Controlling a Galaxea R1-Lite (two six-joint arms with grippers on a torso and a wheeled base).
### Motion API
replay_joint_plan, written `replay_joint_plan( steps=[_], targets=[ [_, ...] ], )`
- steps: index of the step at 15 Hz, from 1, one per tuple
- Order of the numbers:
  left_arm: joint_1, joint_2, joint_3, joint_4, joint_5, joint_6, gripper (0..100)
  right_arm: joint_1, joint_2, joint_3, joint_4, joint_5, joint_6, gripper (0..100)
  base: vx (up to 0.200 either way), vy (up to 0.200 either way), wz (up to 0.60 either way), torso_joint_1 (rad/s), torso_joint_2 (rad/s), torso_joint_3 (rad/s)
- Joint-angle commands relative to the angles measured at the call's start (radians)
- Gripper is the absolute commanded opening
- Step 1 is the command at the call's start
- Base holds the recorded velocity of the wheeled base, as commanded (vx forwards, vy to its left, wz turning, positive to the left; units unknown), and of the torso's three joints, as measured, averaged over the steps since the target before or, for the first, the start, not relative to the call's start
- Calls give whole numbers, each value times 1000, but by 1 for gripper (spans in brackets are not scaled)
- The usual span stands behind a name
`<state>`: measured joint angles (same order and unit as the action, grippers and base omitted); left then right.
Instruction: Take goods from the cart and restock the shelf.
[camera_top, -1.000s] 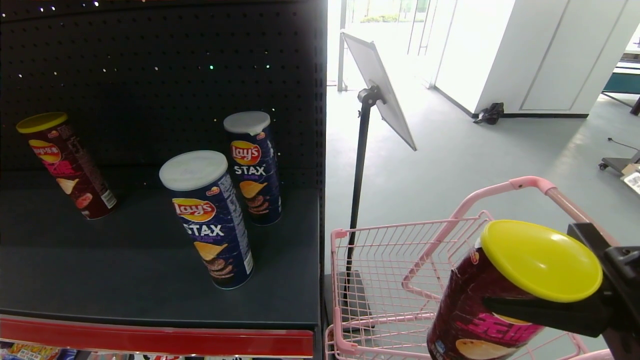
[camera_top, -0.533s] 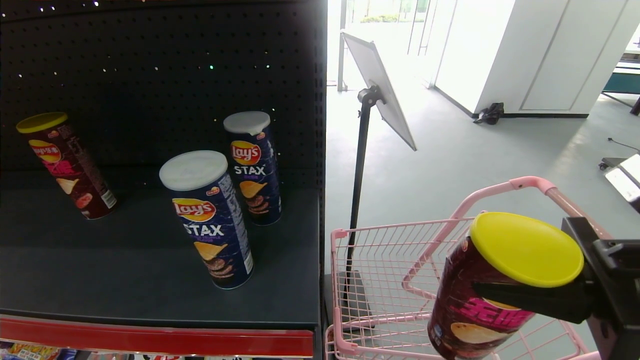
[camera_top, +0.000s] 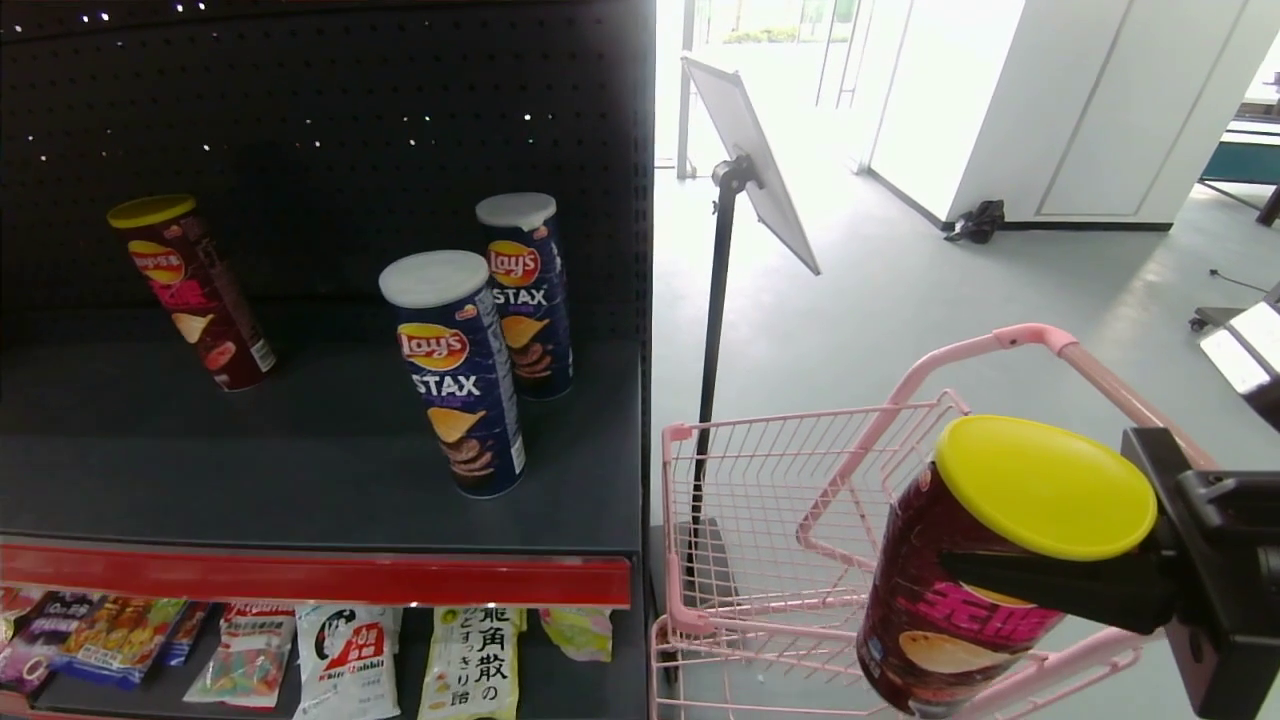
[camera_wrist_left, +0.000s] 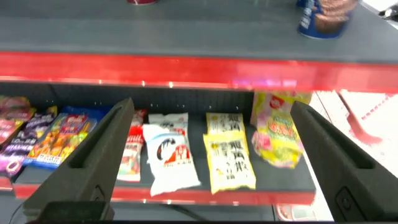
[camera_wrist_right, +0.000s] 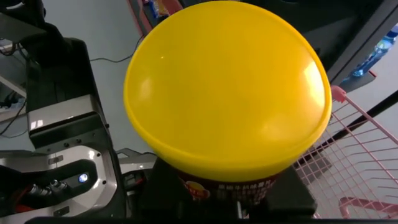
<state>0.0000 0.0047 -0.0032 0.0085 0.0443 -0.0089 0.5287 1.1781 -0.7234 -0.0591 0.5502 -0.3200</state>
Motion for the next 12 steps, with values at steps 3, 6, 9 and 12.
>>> replay_joint_plan(
  steps=[3, 6, 9, 12],
  targets=[
    [0, 1, 0, -1, 0, 0, 100, 0, 5, -2, -2, 0, -1, 0, -67, 0, 0, 1, -2, 1],
    [0, 1, 0, 1, -1, 1, 100, 0, 5, -1, -2, 0, 1, 0, 0, 0, 0, 0, 0, 0],
    [0, 1, 0, 1, 0, 0, 100, 0, 12, -2, -4, 0, 1, 0, 0, 0, 0, 0, 0, 0],
    [-2, 1, 0, -1, 0, 0, 100, 0, 28, -11, -16, 0, -1, 0, 0, 200, 0, 1, 6, 1]
  ],
)
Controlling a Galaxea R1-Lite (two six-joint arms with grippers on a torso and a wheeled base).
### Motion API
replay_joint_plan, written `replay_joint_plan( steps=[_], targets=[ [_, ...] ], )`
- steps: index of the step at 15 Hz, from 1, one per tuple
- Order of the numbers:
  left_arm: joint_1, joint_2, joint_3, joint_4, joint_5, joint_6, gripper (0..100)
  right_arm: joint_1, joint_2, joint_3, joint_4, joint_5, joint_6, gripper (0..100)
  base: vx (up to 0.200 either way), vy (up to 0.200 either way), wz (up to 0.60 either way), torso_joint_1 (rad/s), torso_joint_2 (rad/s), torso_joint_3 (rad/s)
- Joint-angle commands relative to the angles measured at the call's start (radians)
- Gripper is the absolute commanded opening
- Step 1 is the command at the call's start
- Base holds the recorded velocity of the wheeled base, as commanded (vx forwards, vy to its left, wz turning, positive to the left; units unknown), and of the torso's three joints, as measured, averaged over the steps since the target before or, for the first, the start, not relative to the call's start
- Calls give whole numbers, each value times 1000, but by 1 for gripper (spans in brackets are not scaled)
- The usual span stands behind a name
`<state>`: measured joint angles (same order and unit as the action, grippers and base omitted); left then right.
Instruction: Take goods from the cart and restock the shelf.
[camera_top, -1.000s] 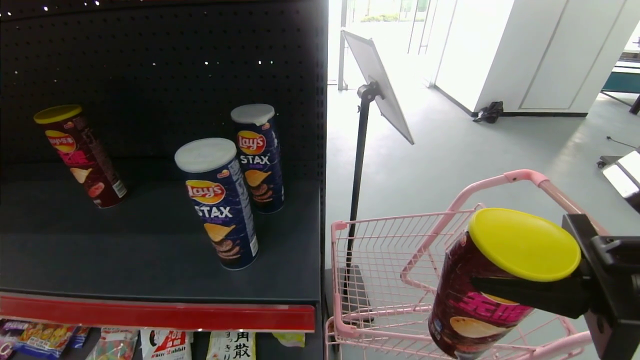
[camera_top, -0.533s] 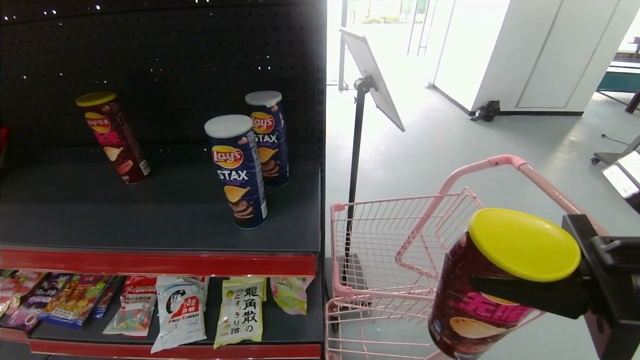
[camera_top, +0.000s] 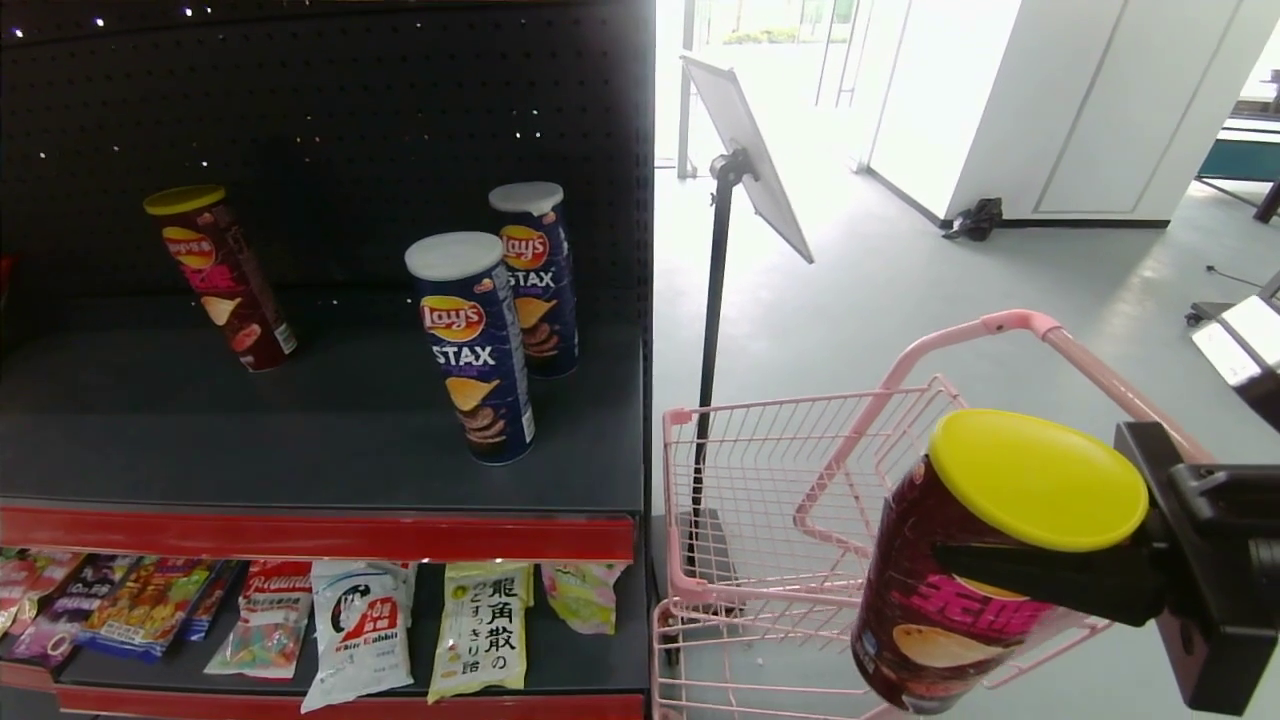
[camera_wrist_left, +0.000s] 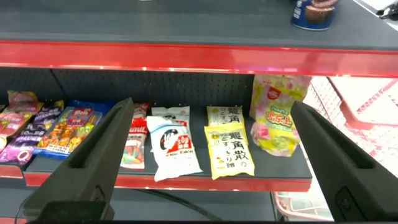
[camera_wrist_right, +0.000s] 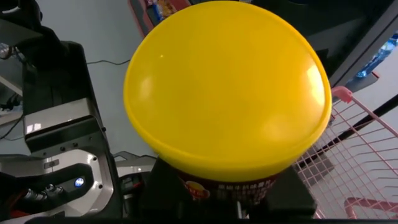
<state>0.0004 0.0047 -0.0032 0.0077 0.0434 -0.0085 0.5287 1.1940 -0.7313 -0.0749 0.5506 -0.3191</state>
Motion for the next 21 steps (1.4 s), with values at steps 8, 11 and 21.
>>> replay_joint_plan(
  steps=[8, 11, 21],
  targets=[
    [0, 1, 0, 2, 1, 1, 100, 20, 42, -33, -32, 0, 0, 0, 0, 200, 0, 2, 1, 2],
    [0, 1, 0, 2, 0, 1, 100, 39, 47, -46, -32, -1, 0, 0, 0, 200, 0, 6, 4, 2],
    [0, 1, 0, 0, 0, 1, 100, 108, 93, -99, -32, -26, 2, 0, 0, 200, 0, 1, -1, 1]
  ],
)
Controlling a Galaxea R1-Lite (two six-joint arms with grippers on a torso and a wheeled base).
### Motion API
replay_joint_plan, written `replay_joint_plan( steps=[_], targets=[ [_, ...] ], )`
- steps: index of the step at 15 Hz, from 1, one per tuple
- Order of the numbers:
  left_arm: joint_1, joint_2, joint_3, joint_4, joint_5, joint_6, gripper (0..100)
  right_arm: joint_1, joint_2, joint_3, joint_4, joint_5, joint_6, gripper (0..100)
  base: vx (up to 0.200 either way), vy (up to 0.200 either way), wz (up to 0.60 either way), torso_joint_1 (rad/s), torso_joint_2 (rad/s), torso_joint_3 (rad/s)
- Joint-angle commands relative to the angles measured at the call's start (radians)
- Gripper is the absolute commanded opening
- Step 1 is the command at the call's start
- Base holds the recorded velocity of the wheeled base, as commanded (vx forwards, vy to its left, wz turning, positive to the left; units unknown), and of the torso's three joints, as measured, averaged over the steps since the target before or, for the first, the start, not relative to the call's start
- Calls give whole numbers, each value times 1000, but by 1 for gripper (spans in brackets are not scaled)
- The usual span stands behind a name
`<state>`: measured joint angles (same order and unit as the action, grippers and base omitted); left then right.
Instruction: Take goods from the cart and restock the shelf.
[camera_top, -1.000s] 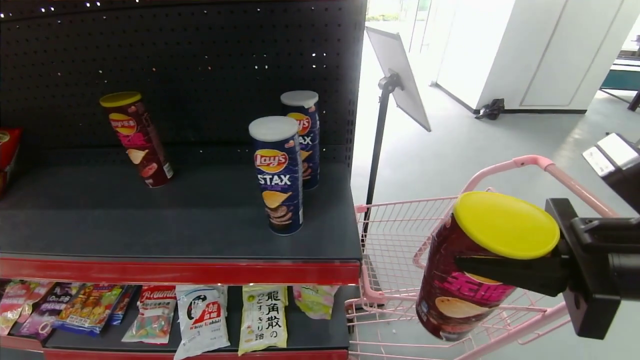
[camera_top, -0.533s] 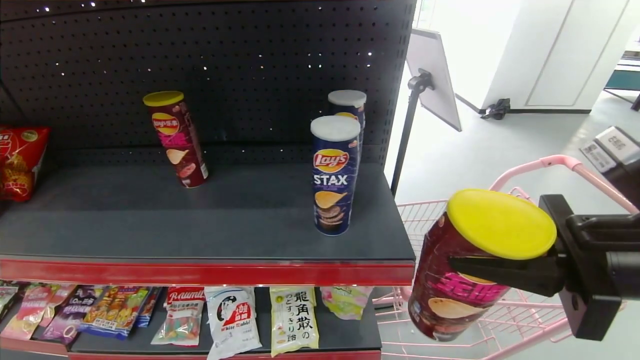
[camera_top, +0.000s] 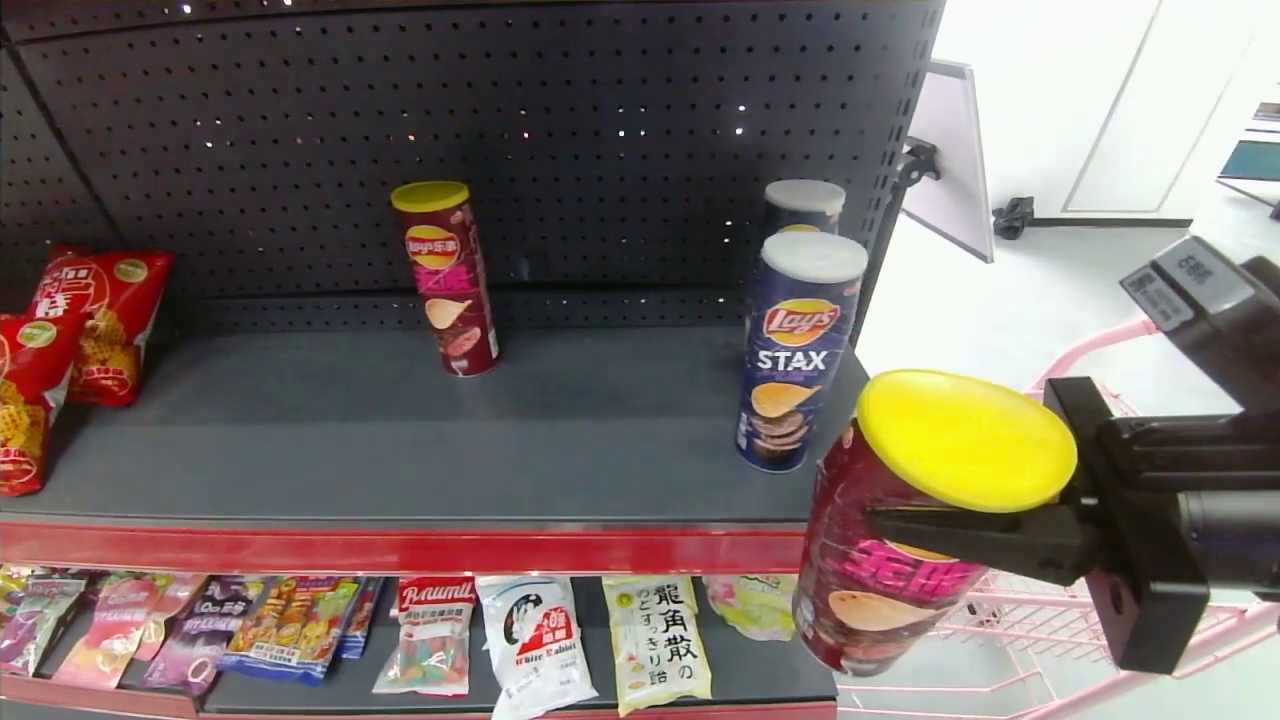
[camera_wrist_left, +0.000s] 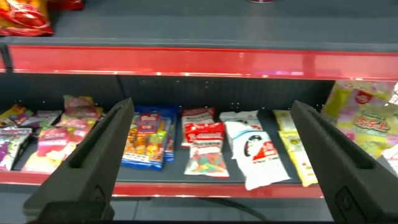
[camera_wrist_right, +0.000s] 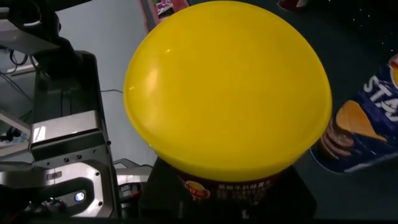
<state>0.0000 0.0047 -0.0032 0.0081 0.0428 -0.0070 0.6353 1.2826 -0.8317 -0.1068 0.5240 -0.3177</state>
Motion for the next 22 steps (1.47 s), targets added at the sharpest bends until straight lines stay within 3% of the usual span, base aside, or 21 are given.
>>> replay_joint_plan(
  steps=[1, 13, 22],
  targets=[
    [0, 1, 0, 1, 0, -1, 100, 1, 8, 2, -1, 1, 0, 0, 0, 200, 0, 7, -2, 2],
    [0, 1, 0, 1, -1, -1, 100, 1, 44, 3, -50, 2, 0, 0, 0, 200, 0, 0, 2, 4],
    [0, 1, 0, 1, 0, -1, 100, 0, 46, 9, -51, 4, 0, 0, 0, 0, 0, 0, 0, 0]
  ],
)
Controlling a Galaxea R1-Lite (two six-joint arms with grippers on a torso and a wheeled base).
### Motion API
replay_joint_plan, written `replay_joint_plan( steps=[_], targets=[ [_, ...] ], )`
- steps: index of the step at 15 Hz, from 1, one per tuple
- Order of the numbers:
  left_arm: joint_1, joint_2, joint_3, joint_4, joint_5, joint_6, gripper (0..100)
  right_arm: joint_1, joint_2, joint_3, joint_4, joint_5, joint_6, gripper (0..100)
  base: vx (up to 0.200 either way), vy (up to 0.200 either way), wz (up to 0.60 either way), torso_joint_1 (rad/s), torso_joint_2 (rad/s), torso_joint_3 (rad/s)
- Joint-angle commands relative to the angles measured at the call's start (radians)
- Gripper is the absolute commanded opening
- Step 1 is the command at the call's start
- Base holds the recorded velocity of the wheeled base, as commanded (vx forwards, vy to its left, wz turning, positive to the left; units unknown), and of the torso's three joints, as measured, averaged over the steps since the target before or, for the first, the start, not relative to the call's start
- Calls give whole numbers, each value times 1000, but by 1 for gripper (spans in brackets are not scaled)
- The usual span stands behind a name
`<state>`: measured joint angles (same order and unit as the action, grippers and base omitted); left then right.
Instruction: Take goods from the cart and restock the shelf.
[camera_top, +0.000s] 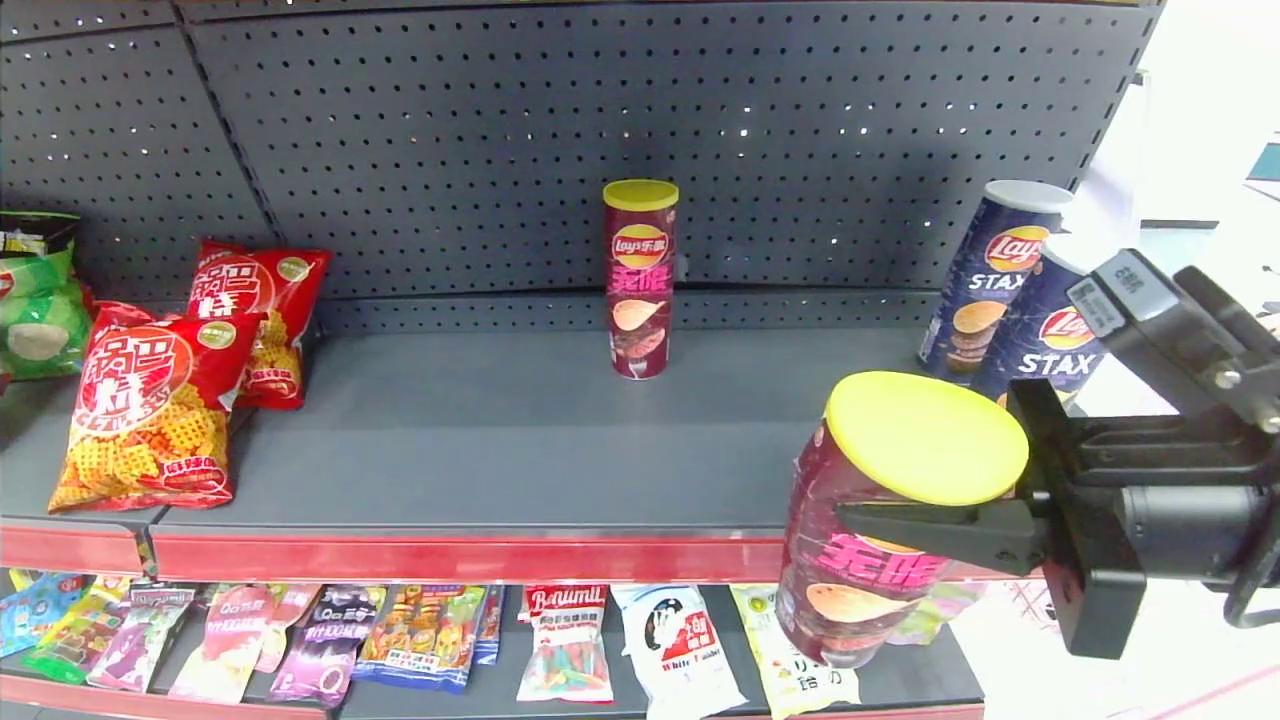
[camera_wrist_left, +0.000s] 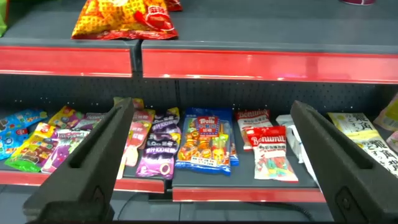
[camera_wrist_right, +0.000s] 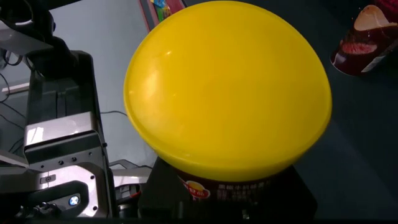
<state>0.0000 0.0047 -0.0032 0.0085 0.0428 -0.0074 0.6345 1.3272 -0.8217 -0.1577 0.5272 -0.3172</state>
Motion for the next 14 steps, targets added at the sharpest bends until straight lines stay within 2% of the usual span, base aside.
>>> replay_joint_plan(
  steps=[1, 9, 14],
  targets=[
    [0, 1, 0, -1, 0, 0, 100, -1, 1, 1, 0, 0, 0, 0, 0, 0, 0, 0, 0, 0],
    [0, 1, 0, -1, 0, -2, 100, -1, 15, 1, -28, 2, 0, 0, 0, 0, 0, 0, 0, 0],
    [0, 1, 0, 1, 0, -2, 100, -1, 12, 15, -28, 2, 0, 0, 0, 200, 0, 3, 2, 7]
  ],
)
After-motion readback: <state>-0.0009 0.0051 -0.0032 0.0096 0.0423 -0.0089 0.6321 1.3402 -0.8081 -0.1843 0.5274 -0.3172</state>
